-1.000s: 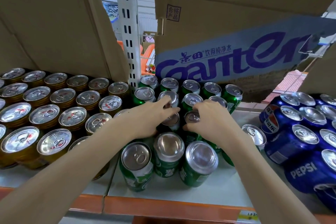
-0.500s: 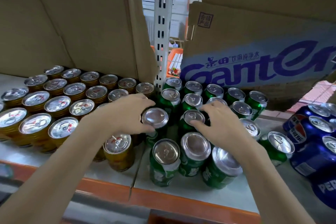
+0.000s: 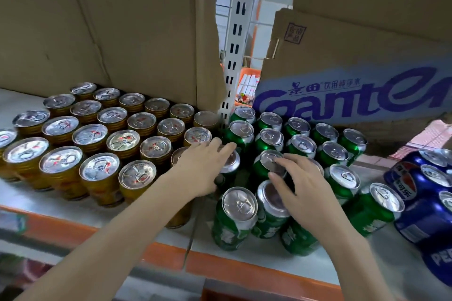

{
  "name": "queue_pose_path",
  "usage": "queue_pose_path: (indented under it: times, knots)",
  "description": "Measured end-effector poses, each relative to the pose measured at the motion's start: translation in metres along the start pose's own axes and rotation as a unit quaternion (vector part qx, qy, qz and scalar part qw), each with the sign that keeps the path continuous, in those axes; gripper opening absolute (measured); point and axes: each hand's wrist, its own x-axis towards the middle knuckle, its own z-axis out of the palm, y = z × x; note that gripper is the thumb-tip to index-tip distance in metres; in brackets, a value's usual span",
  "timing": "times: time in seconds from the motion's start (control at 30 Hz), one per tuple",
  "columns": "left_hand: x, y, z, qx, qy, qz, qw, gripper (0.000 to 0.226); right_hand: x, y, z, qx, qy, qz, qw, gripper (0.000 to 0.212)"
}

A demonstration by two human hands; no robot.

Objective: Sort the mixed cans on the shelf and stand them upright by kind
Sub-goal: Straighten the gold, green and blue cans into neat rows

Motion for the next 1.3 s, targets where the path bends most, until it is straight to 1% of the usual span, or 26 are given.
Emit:
queue_pose_path:
  times: [0.13, 0.2, 0.3, 0.37, 0.43, 0.5, 0.57, 0.77, 0.9, 1.0, 1.03, 1.1, 1.2, 1.23, 1.3]
  knots:
    - [-0.002, -0.006, 0.003, -0.056, 0.029, 0.016, 0.998, 0.09, -0.002, 0.0, 0.004, -0.009, 0.011, 0.013, 1.0, 0.043]
    - [-0.007, -0.007, 0.004, -0.128, 0.06, 0.025, 0.99, 0.091, -0.003, 0.0, 0.004, -0.01, 0.016, 0.014, 1.0, 0.043]
    - [-0.016, -0.007, -0.007, -0.258, 0.149, 0.024, 0.954, 0.094, -0.004, 0.001, 0.005, -0.018, 0.018, 0.013, 1.0, 0.042]
    - [-0.022, -0.01, -0.023, -0.309, 0.213, 0.017, 0.927, 0.097, -0.003, 0.002, 0.006, -0.026, 0.017, 0.01, 0.999, 0.041]
    - [-0.026, -0.014, -0.037, -0.329, 0.251, 0.018, 0.91, 0.098, -0.003, 0.002, 0.007, -0.035, 0.014, 0.007, 0.999, 0.041]
    - [-0.032, -0.016, -0.047, -0.316, 0.269, 0.026, 0.91, 0.095, -0.003, 0.003, 0.007, -0.034, 0.019, 0.003, 0.999, 0.04]
    - [-0.038, -0.014, -0.051, -0.303, 0.264, 0.026, 0.915, 0.093, -0.004, 0.003, 0.008, -0.033, 0.021, -0.002, 0.999, 0.038]
    - [-0.038, -0.001, -0.053, -0.274, 0.216, 0.02, 0.937, 0.086, -0.005, 0.003, 0.009, -0.024, 0.032, -0.004, 0.999, 0.032]
    - [-0.029, -0.002, -0.05, -0.192, 0.189, 0.01, 0.963, 0.094, -0.005, 0.002, 0.008, -0.023, 0.036, 0.0, 0.999, 0.034]
    - [-0.022, -0.008, -0.042, -0.15, 0.155, 0.032, 0.976, 0.097, -0.005, 0.003, 0.007, -0.016, 0.03, 0.001, 0.999, 0.035]
    - [-0.022, -0.009, -0.039, -0.16, 0.144, 0.041, 0.976, 0.097, -0.005, 0.003, 0.007, -0.015, 0.03, 0.001, 0.999, 0.035]
    - [-0.021, -0.01, -0.031, -0.215, 0.134, 0.055, 0.966, 0.093, -0.005, 0.003, 0.007, -0.014, 0.03, 0.002, 0.999, 0.036]
    - [-0.019, -0.009, -0.023, -0.287, 0.153, 0.062, 0.944, 0.09, -0.006, 0.003, 0.008, -0.01, 0.027, 0.006, 1.0, 0.038]
    - [-0.018, -0.009, -0.023, -0.293, 0.157, 0.061, 0.941, 0.091, -0.005, 0.004, 0.008, -0.01, 0.028, 0.005, 1.0, 0.039]
    - [-0.015, -0.009, -0.026, -0.266, 0.149, 0.065, 0.95, 0.093, -0.005, 0.004, 0.009, -0.011, 0.027, 0.008, 1.0, 0.039]
